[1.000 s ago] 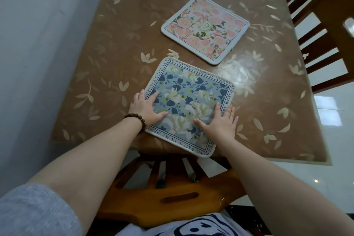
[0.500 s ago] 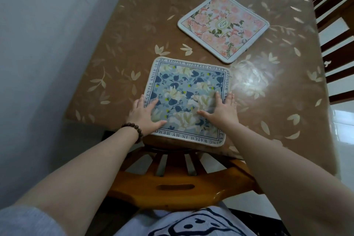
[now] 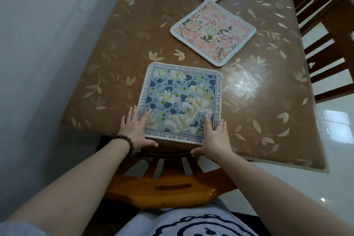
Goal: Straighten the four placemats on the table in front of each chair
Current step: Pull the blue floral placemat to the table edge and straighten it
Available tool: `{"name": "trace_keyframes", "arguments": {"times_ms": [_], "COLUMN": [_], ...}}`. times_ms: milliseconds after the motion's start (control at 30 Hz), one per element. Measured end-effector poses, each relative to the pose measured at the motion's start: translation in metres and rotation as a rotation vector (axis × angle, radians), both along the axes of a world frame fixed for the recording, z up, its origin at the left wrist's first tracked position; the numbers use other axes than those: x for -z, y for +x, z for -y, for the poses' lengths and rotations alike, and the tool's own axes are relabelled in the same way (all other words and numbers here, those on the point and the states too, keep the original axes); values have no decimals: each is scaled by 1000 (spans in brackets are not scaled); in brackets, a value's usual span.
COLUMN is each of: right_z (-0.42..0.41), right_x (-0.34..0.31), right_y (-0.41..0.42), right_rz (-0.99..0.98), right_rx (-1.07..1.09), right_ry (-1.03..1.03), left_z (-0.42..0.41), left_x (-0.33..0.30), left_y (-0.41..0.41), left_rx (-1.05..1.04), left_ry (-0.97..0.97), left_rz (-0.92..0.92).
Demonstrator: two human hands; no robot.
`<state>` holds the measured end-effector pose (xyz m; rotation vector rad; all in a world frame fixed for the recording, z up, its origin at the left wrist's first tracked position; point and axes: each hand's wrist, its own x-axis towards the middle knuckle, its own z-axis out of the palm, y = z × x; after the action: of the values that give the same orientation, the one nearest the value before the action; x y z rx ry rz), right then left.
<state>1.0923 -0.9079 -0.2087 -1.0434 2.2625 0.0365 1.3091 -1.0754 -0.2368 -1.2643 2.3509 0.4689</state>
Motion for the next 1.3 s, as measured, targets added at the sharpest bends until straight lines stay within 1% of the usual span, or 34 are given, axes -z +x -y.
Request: {"name": "trace_keyframes", "arguments": {"times_ms": [200,467,533,667,733,800,933,1167,1300], "right_z": [-1,-4,-5,-5,-2,2,5,-22,-50], "right_x": [6,11,10,7,3,-1,-15,-34,-38], "right_y": [5,12,11,6,4,-3,-32,-78,-95], "right_rz": [3,-16,-24,-25,-53,-122,-217,-335,-367], "right_rx": [65,76,58,46,49,15,-20,162,278], "right_ry": [-112,-107,-88,-60,-47,-52,-116,-127,-114], "left_z": [-2,-6,-6,-7,-9,-9,-8,-22,-39], "left_x": [1,3,2,-6,-11,-18,-34,-52,-50], "left_y": [2,7,7,-2,-12,-27,-66,-143,-181], "left_rx": [15,-17,-18,-8,-2,4,56,182,284], "left_ry": [-30,-62,-52,-20,-36,-51,-103,-125,-104], "left_rz": [-36,-118,-110,-37,-36,-61,-132,-280,-315]}}
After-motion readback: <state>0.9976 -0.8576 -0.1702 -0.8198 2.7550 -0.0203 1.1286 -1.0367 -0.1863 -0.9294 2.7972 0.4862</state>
